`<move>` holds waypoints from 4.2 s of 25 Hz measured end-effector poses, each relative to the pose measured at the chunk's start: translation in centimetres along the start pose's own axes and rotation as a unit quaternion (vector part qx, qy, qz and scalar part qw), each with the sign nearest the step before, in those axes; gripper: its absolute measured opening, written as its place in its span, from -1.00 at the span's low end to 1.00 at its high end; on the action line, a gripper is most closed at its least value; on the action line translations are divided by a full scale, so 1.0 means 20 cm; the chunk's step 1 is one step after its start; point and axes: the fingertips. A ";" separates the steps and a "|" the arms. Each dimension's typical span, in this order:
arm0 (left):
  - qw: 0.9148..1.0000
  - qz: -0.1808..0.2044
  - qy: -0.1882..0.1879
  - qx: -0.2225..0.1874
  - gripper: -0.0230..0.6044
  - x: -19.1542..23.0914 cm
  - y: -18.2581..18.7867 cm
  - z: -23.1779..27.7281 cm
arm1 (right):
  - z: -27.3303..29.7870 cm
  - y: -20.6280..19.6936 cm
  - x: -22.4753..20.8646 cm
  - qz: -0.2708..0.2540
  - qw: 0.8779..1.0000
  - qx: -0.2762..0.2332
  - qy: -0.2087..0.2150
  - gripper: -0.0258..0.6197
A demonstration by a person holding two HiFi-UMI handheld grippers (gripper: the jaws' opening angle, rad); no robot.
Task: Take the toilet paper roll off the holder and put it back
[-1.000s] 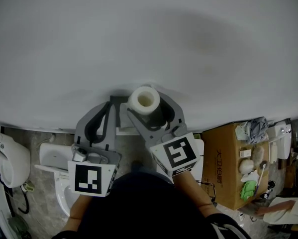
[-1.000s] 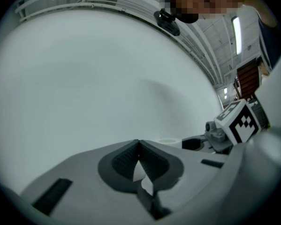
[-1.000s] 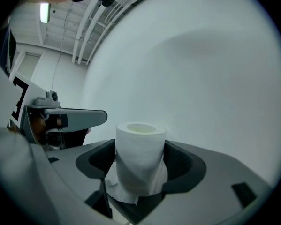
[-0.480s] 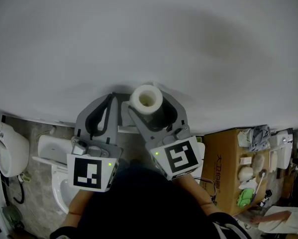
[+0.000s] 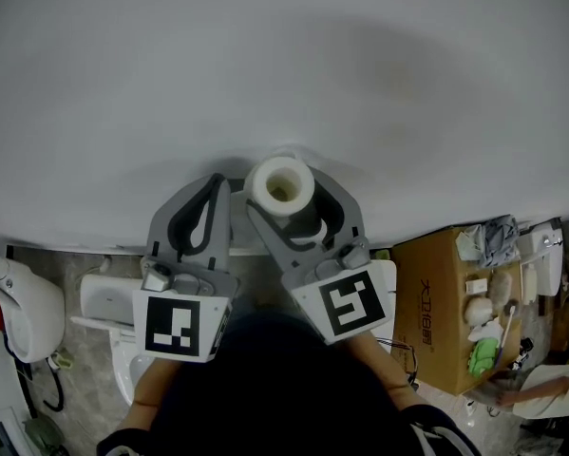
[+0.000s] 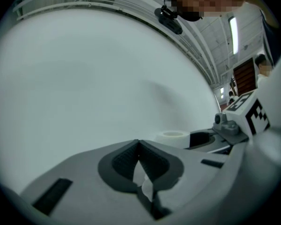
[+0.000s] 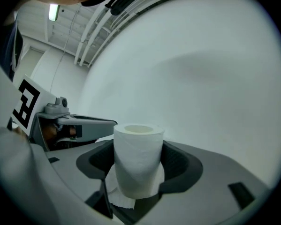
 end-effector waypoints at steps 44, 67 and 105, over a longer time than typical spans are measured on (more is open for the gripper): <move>0.995 -0.011 -0.096 -0.021 -0.93 -0.19 0.12 0.11 | -0.47 0.22 -0.48 -0.028 0.971 -0.014 -0.238 0.04; 0.991 -0.019 -0.132 -0.025 -0.93 -0.22 0.13 0.13 | -0.55 0.20 -0.53 -0.024 0.954 0.000 -0.297 0.04; 0.998 -0.020 -0.056 -0.016 -0.93 -0.06 0.10 0.02 | -0.25 0.28 -0.26 -0.008 0.986 -0.037 -0.161 0.04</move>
Point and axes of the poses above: the fingertips, and each gripper's own axes: z forward along the fingers, x to its left, y out of its top, and after that the axes turned 6 degrees about -x, right-handed
